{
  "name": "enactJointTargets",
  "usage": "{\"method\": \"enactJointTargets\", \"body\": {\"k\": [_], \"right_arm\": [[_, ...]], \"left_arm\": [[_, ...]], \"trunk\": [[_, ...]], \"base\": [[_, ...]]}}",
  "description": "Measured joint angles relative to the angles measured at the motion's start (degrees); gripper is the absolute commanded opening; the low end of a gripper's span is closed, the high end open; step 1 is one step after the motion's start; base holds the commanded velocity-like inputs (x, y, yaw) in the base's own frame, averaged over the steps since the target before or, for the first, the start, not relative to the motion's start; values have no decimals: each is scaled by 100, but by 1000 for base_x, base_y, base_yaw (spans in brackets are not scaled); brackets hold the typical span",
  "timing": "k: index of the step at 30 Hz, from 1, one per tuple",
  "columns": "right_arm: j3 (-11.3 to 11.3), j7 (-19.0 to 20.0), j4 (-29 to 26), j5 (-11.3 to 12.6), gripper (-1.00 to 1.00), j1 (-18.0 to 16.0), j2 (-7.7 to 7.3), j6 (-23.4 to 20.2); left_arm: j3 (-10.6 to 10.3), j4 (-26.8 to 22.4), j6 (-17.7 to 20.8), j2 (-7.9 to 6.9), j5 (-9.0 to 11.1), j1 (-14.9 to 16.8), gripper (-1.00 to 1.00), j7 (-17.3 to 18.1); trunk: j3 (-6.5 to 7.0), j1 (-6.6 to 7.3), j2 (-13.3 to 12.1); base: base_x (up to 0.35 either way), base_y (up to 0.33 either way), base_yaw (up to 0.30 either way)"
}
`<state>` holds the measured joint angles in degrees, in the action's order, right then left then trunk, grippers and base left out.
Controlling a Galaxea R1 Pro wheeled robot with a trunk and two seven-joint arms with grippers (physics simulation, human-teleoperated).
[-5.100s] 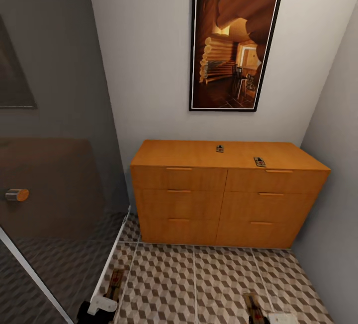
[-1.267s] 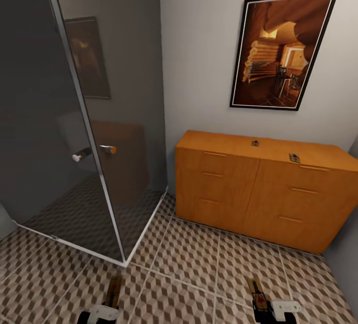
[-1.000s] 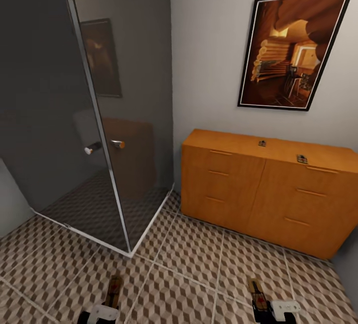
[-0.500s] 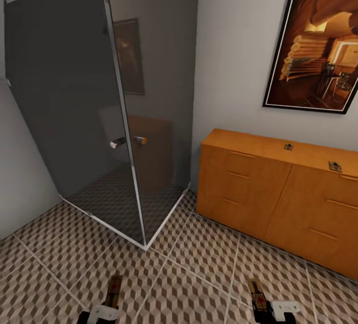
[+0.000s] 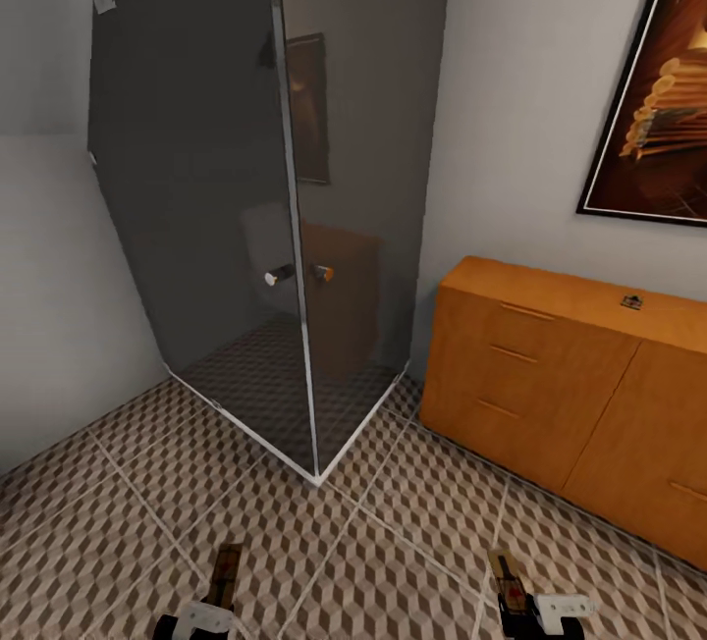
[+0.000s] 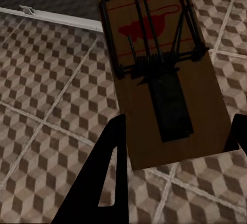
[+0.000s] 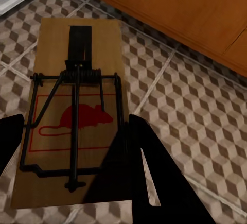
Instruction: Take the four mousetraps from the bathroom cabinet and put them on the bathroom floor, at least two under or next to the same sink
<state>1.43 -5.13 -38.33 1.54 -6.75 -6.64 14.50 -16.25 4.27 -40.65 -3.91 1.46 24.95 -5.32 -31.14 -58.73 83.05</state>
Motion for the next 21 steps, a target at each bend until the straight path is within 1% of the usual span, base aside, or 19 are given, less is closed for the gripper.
{"method": "enactJointTargets", "body": {"k": [21], "right_arm": [[0,0,0,-7,-100,0,0,0]], "left_arm": [[-3,0,8,0,0,0,-100,0]], "trunk": [[-63,0,0]], "base": [[0,0,261]]}}
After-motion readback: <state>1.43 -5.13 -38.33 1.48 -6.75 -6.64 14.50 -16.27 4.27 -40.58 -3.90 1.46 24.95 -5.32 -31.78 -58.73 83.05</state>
